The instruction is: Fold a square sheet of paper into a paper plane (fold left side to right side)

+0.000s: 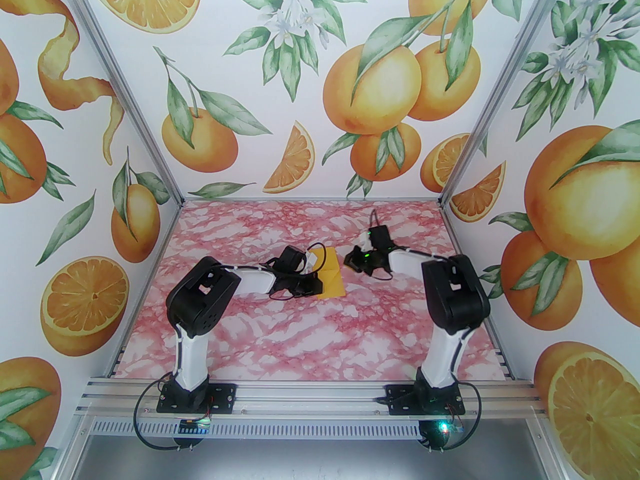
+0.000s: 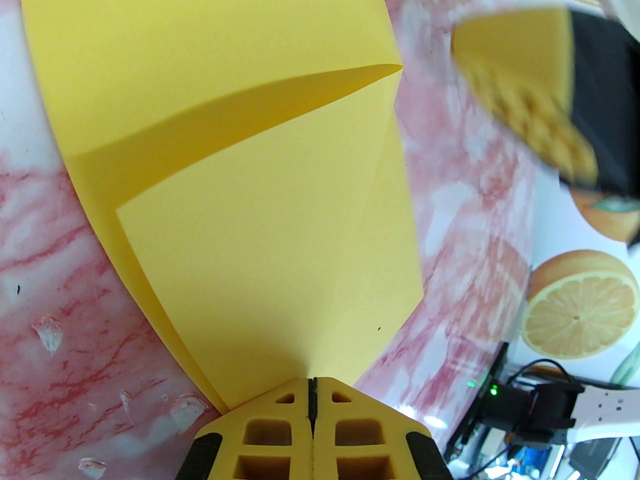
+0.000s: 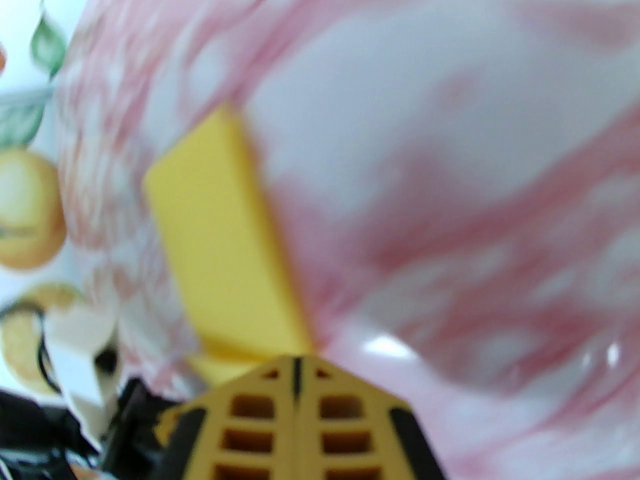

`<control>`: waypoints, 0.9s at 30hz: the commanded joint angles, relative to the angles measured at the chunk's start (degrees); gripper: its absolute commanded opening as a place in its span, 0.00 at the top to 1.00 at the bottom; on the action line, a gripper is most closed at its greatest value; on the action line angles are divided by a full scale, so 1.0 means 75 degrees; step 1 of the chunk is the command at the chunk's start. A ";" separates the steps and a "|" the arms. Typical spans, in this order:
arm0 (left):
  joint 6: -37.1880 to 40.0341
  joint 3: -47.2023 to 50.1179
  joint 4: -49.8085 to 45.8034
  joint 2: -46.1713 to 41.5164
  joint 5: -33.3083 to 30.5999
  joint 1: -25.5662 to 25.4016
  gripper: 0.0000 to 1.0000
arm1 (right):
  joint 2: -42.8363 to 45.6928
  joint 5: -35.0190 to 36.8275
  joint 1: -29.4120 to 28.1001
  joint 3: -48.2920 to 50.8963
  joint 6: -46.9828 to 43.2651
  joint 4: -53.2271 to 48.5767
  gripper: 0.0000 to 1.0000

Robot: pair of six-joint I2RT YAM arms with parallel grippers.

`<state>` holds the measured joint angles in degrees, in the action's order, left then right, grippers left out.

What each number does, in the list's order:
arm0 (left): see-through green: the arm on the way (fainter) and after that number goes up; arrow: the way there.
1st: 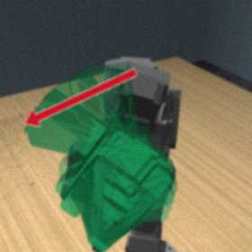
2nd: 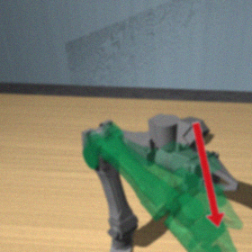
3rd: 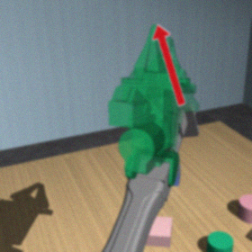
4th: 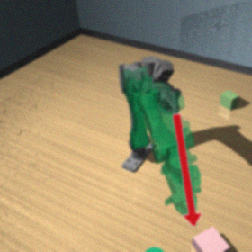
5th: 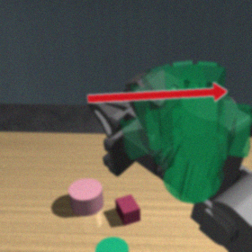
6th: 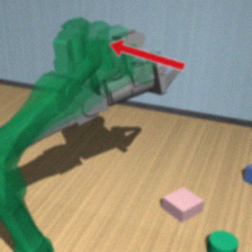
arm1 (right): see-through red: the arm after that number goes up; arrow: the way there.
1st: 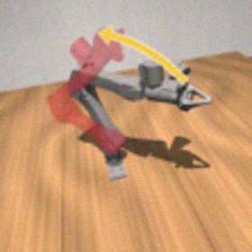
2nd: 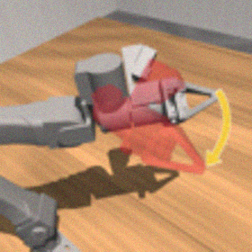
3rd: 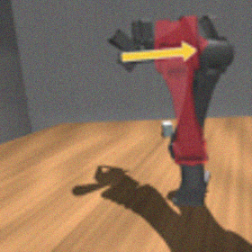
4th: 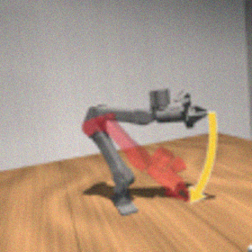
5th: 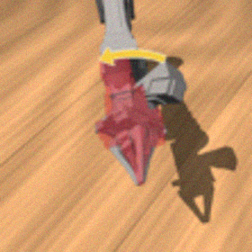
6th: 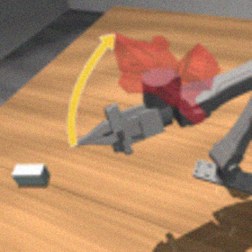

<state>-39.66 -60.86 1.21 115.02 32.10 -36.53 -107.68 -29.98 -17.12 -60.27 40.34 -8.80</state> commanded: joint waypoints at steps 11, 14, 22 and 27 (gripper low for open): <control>0.0129 0.0299 -0.0856 0.0283 -0.0160 -0.0112 1.00 | -0.0475 0.0264 -0.0517 0.0339 0.0148 0.0095 1.00; 0.0130 0.0605 -0.0786 0.0043 -0.0154 -0.0125 1.00 | -0.0537 0.0489 -0.0494 0.0278 0.0083 -0.0135 1.00; 0.0211 0.1652 -0.0696 -0.0686 -0.0074 -0.0167 1.00 | -0.0629 0.0584 -0.0434 0.0290 0.0118 -0.0119 1.00; 0.0234 0.1940 -0.0842 -0.1104 -0.0184 -0.0193 1.00 | -0.0640 0.0397 -0.0456 0.0288 0.0118 -0.0030 1.00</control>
<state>-38.65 -49.45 5.39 107.44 31.24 -37.10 -109.95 -30.59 -20.95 -58.13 41.54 -7.64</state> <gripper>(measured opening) 0.044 0.042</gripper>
